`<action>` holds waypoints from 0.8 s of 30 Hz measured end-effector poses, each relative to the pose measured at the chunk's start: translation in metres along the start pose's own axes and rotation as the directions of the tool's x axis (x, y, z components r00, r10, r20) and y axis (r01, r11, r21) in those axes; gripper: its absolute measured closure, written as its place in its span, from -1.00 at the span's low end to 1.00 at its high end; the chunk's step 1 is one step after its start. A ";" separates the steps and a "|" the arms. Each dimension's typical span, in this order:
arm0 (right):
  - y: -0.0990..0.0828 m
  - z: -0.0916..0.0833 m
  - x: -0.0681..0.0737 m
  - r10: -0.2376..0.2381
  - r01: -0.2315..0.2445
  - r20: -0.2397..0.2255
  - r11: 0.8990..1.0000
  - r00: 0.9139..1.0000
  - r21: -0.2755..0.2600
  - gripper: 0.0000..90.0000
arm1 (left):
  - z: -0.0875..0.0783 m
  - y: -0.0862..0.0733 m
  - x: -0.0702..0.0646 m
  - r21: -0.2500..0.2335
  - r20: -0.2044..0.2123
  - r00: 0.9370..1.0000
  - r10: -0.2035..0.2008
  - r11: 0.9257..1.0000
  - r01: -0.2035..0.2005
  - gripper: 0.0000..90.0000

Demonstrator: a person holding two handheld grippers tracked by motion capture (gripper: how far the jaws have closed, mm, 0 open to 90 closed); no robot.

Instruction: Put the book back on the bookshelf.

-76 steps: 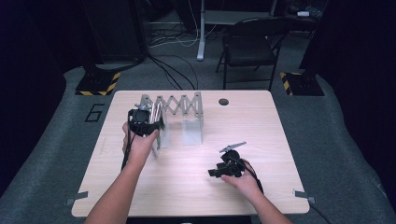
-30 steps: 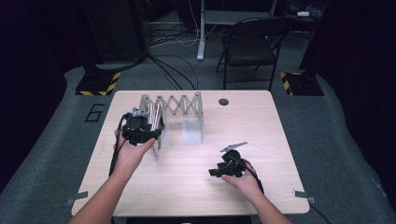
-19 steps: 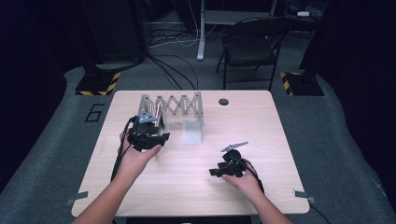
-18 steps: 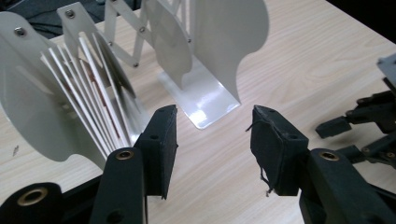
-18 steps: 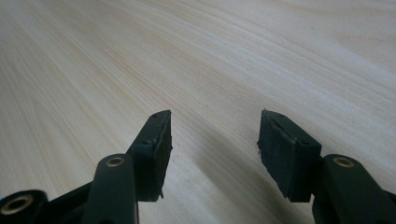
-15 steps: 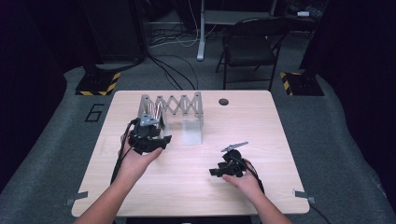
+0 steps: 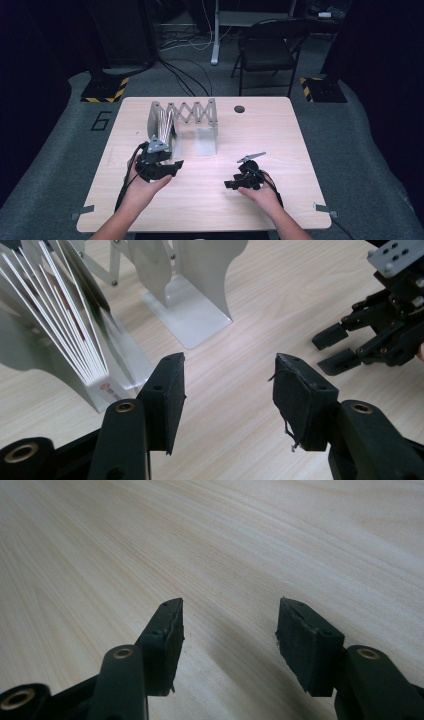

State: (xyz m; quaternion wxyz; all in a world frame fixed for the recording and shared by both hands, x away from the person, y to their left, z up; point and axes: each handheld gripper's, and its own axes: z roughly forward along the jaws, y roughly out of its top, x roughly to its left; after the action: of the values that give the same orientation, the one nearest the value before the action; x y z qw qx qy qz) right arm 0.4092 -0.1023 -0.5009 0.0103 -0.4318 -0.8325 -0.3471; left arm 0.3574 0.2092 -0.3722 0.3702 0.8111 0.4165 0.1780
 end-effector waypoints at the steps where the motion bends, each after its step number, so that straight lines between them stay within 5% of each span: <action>1: 0.000 0.000 0.000 -0.002 0.002 0.001 1.000 1.000 -0.001 -0.02 | 0.000 -0.004 -0.001 -0.002 0.000 1.000 0.002 1.000 -0.002 0.04; 9: 0.000 -0.001 0.000 -0.002 0.002 0.001 1.000 1.000 0.003 -0.02 | 0.006 -0.030 -0.005 0.022 0.006 1.000 0.006 1.000 -0.007 0.04; 16: -0.001 -0.001 -0.001 -0.006 0.006 0.002 1.000 1.000 0.001 -0.02 | 0.020 -0.054 -0.004 0.016 0.030 0.997 -0.065 0.998 0.064 0.04; 24: -0.001 -0.001 -0.001 0.004 -0.004 0.004 1.000 1.000 0.000 -0.02 | 0.029 -0.075 0.000 0.012 0.034 0.998 -0.046 0.999 0.045 0.00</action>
State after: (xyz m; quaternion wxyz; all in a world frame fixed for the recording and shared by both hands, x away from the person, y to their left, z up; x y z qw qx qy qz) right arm 0.4088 -0.1041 -0.5015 0.0092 -0.4340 -0.8316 -0.3463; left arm 0.3342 0.2242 -0.4476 0.3768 0.8063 0.4294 0.1531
